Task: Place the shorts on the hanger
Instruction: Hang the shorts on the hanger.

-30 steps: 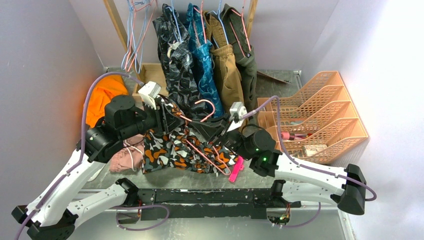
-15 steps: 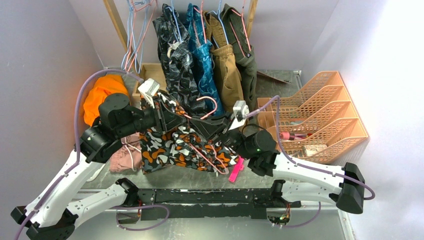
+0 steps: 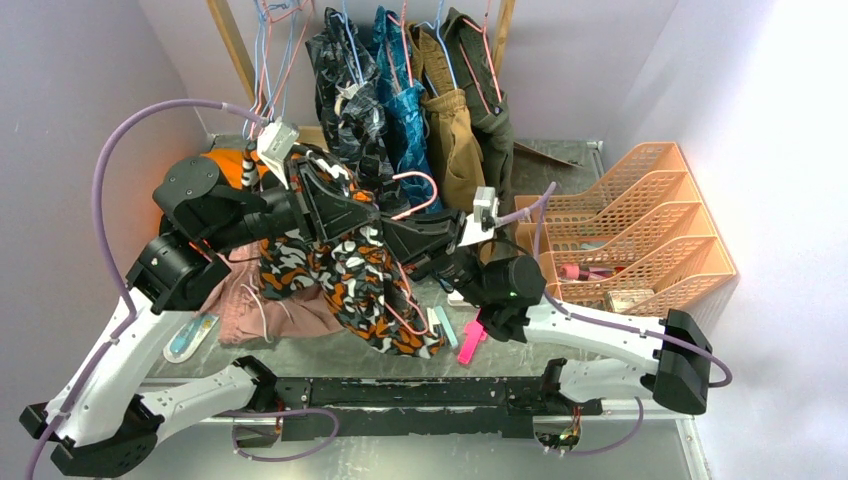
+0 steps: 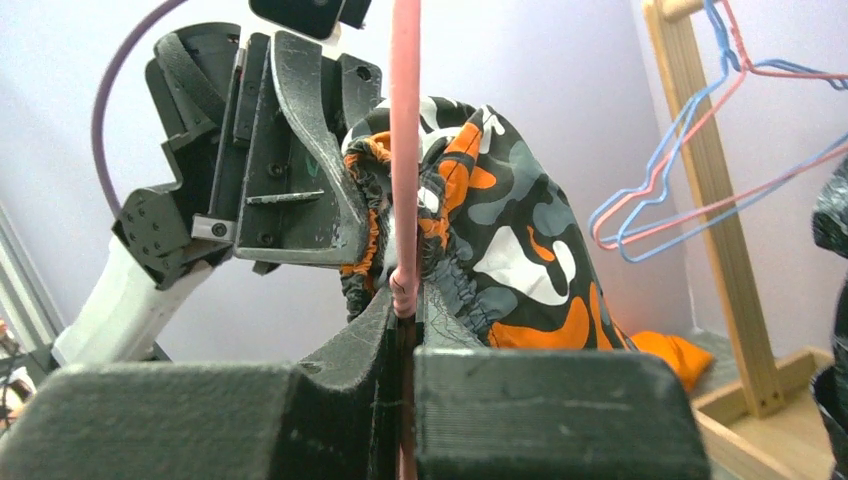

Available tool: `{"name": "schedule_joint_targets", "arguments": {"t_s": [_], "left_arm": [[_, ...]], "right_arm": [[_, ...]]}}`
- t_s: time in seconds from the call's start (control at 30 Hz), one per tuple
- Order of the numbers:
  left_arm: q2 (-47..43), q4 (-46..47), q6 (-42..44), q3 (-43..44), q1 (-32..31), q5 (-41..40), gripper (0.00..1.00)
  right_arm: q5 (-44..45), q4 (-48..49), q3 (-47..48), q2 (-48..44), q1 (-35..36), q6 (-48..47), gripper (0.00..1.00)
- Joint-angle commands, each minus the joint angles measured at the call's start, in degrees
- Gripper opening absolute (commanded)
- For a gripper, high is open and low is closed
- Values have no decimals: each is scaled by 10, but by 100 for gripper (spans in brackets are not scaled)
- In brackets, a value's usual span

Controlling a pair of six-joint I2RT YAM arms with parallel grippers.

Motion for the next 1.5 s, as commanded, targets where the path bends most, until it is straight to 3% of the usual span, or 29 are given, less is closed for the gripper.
{"name": "schedule_joint_targets", "arguments": {"t_s": [0.0,0.23,0.63,0.97,1.27,1.47], "left_arm": [[11,28,-7,36,-8,37,7],[9,32,-8,25,-9,33,7],[-3,6,-2,-5,-9,25,7],[-20,-44,9,-35,-9,17,31],[-33,-65,18,-38,-9,7,63],[-38,-71,20,-29,-9,10,76]], "right_arm": [[-37,39,44,24,-3,24,0],[-72,-90,111,60,-4,23,0],[-90,64,64,34,-19,37,0],[-77,187,27,37,-36,111,0],[-81,210,21,32,-42,126,0],[-87,238,19,39,-52,154,0]]}}
